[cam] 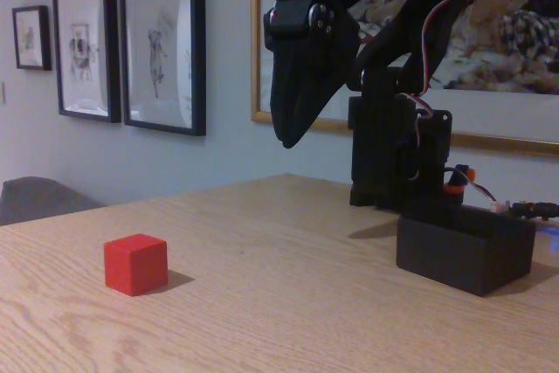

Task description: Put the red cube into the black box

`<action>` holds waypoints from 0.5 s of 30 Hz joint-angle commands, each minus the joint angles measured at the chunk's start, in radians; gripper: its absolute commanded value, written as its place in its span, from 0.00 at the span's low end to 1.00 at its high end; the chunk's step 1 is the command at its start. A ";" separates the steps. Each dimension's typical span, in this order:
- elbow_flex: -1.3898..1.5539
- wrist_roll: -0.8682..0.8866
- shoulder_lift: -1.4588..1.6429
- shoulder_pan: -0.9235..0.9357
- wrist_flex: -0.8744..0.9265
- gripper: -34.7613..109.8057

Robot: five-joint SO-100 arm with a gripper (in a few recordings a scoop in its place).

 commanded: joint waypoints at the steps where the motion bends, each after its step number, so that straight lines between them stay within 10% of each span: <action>1: 0.032 -0.086 -0.031 -0.127 -0.028 0.24; 15: -0.063 -0.049 -0.109 -0.118 -0.014 0.24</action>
